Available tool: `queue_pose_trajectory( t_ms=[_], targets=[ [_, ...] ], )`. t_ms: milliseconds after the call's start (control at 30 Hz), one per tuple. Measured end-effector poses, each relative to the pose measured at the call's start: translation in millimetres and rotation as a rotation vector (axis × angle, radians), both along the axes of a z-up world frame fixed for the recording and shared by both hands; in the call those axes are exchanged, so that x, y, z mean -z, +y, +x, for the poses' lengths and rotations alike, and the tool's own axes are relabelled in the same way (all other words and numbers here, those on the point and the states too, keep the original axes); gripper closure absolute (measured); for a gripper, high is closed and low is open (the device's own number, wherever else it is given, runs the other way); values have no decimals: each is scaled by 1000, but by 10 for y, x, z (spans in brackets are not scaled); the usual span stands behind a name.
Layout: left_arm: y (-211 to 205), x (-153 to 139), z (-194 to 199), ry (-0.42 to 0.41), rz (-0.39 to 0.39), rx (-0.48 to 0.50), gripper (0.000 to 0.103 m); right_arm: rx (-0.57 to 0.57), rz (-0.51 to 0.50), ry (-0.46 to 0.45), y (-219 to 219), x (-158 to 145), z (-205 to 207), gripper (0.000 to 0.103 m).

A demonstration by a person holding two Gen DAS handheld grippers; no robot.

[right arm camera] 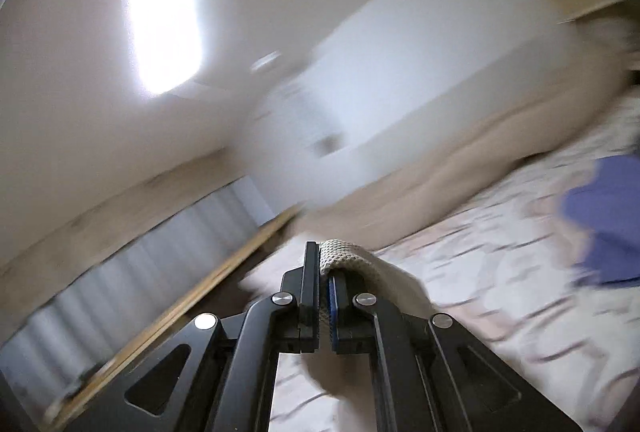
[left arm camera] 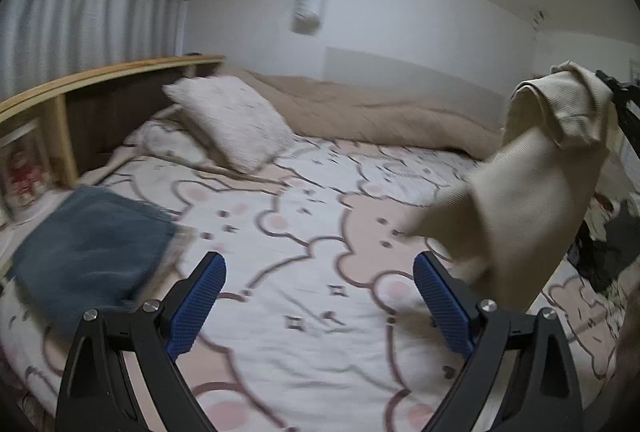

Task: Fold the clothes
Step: 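Lift the beige pants with the right tool and carry them onto the bed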

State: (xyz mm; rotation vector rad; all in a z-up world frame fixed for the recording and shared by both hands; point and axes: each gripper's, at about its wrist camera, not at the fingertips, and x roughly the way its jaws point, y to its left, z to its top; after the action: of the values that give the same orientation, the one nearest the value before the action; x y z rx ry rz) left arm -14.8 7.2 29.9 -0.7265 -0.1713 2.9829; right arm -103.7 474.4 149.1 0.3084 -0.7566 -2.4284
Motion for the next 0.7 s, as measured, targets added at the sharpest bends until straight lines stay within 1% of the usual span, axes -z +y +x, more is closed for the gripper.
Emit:
queue_pose_trajectory(
  t_ms=[100,167,200,267,300,400,500,567,633,700],
  targets=[
    [-370,-29,214,17,17,-57,7,-151,-7,4,-692,130,212,100],
    [-604,-6,341,16,25,-90,7,-237,-24,-86,-1006,430,260,100],
    [-683,29,374,7,24,-100,7,-275,-25,-164,-1164,671,284,100],
    [-829,131,432,-18,23,-115,7,-291,-19,-280,-1290,1032,313,100],
    [-880,197,450,-34,27,-116,7,-269,-15,-331,-1274,1200,334,100],
    [-994,411,478,-81,44,-114,7,-80,22,-469,-802,1637,423,100],
    [-1003,617,425,-126,74,-85,7,163,37,-589,-300,1956,586,100],
    [-974,710,410,-145,86,-64,7,303,28,-655,99,2106,634,100],
    [-912,812,369,-161,100,-31,7,458,85,-696,434,2142,620,100],
    [-824,898,341,-175,113,10,7,580,136,-734,592,2288,637,100]
  ],
)
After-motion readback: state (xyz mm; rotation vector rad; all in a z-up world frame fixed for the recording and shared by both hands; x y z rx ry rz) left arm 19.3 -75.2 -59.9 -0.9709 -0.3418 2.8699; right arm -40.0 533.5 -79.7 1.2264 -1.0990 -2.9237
